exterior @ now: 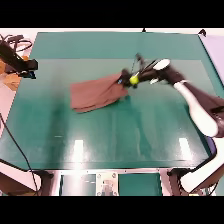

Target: Fold the shirts.

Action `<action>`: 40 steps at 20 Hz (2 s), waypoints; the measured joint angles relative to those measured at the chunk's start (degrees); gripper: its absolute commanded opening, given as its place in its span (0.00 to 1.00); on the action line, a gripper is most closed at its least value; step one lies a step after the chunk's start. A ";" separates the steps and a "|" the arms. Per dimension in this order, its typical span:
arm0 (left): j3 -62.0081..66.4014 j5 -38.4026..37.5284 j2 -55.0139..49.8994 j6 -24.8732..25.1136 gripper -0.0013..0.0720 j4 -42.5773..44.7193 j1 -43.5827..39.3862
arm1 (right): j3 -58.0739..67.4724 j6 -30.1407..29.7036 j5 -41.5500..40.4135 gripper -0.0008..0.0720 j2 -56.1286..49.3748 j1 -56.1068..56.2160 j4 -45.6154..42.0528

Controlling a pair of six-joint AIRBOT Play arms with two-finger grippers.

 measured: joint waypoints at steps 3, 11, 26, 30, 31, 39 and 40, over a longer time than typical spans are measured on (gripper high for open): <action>0.00 -0.24 0.00 0.00 0.06 -0.44 0.02 | 1.79 1.53 4.26 0.03 8.59 -9.40 -0.28; 0.00 -0.81 0.00 -0.24 0.06 -2.73 -0.07 | 3.41 4.72 16.96 0.03 22.05 -45.72 -2.82; 0.00 -2.05 0.00 -1.95 0.06 -5.18 -0.11 | 4.39 5.99 30.86 0.03 23.69 -81.35 -23.61; 0.00 -2.05 0.00 -1.73 0.06 -5.62 -0.11 | -1.99 8.13 33.05 0.03 24.59 -82.12 -33.22; 0.00 -2.05 0.00 -1.70 0.06 -5.64 -0.11 | -4.57 8.63 33.22 0.03 24.61 -82.20 -36.09; 0.00 -2.01 0.00 -1.16 0.05 -6.88 -0.11 | -14.95 11.52 32.54 0.64 23.65 -81.00 -51.10; 0.00 -1.97 0.00 -0.85 0.05 -7.80 -0.09 | -14.29 11.85 32.02 0.22 23.58 -79.91 -49.42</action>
